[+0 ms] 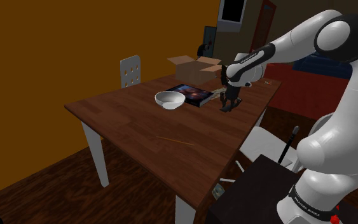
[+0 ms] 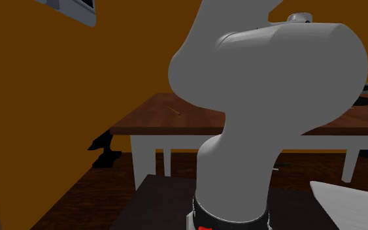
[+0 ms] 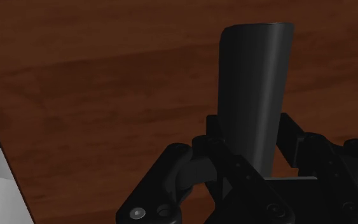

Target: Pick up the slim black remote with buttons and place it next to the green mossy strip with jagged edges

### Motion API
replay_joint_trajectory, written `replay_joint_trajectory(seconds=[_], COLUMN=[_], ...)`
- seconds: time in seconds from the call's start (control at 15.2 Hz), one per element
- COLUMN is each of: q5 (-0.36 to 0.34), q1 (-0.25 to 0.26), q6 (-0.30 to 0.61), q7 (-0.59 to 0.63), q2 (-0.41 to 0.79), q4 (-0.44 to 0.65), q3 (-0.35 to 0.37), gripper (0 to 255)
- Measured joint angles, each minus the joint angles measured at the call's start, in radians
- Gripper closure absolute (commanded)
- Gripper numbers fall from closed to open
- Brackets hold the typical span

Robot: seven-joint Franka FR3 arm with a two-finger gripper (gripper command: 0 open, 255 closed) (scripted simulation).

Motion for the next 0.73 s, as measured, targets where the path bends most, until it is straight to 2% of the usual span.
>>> replay_joint_trajectory(seconds=[0.07,0.13,0.53,0.73], q5=[0.0,0.0,0.0,0.016], q1=[0.0,0.0,0.0,-0.005], q6=[0.0,0.0,0.0,-0.06], q7=[0.0,0.0,0.0,-0.01], q2=[0.0,0.0,0.0,-0.047], q4=[0.0,0.0,0.0,0.015], q3=[0.0,0.0,0.0,0.002], gripper=[255,0,0,0])
